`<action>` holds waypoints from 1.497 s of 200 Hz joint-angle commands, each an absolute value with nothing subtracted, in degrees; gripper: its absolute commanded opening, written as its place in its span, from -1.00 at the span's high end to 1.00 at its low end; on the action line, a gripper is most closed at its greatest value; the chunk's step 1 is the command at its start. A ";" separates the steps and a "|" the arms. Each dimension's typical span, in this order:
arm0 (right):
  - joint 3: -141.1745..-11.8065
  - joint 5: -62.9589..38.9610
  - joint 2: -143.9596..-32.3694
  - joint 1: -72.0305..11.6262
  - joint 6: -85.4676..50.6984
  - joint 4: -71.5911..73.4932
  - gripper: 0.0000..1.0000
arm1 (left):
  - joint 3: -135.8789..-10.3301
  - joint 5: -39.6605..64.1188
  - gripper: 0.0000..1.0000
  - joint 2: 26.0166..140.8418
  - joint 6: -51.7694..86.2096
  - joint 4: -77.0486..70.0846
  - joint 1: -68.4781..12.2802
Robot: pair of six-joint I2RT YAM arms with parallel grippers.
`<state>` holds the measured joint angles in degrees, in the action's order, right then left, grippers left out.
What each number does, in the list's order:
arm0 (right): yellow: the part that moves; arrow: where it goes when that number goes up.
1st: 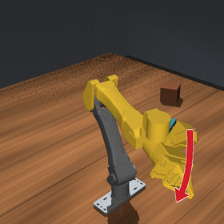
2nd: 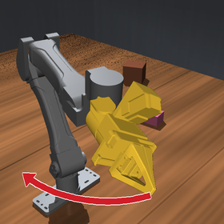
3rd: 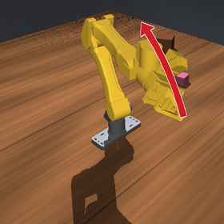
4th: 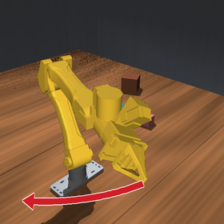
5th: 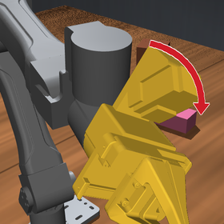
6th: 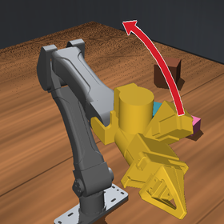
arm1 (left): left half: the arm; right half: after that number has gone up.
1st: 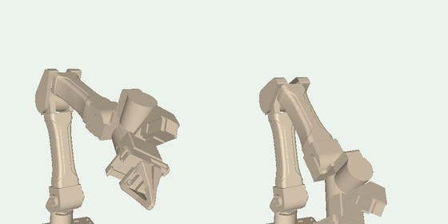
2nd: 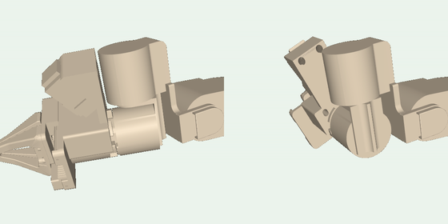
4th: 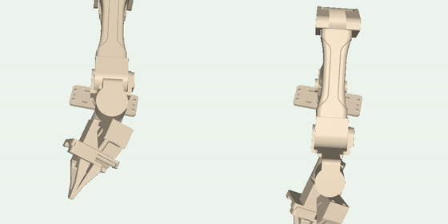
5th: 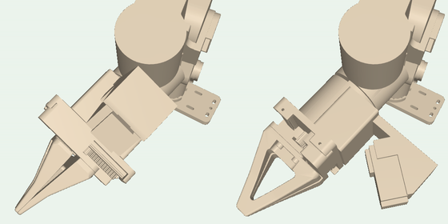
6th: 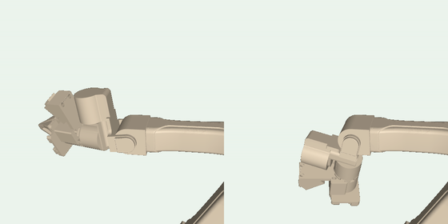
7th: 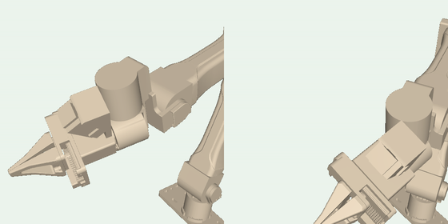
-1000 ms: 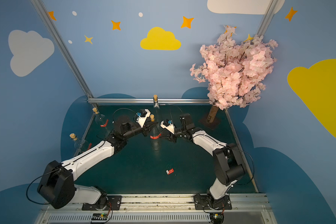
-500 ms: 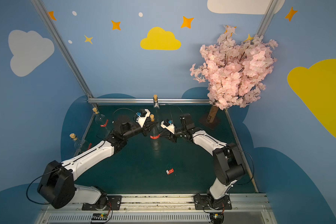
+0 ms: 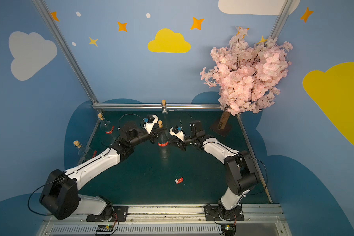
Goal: Remove the label from the bottle
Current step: Tear open the label from the bottle.
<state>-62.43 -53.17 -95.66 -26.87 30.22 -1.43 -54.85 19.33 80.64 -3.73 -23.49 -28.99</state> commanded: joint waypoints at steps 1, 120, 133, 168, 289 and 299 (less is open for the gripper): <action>-62.26 -53.44 -95.47 -26.99 28.92 0.04 0.75 | -54.03 18.94 0.50 81.14 -4.52 -22.37 -28.48; -62.84 -53.37 -97.38 -27.22 28.50 0.36 0.72 | -54.14 19.15 0.50 81.40 -4.40 -22.50 -28.53; -62.80 -53.39 -97.56 -27.19 28.50 0.44 0.71 | -54.14 19.11 0.50 81.39 -4.40 -22.49 -28.54; -62.86 -53.57 -97.96 -27.25 28.40 0.58 0.71 | -54.12 19.08 0.50 81.47 -4.40 -22.46 -28.48; -60.94 -51.85 -95.65 -27.37 27.27 2.82 0.92 | -53.97 18.63 0.50 81.28 -4.67 -22.06 -28.50; -60.42 -51.02 -95.33 -27.42 26.94 3.64 0.96 | -53.89 18.30 0.50 81.26 -4.69 -21.97 -28.53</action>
<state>-61.87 -52.53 -97.01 -27.00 27.81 1.63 -54.85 19.31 80.68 -3.64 -23.55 -28.97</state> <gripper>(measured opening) 0.044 0.299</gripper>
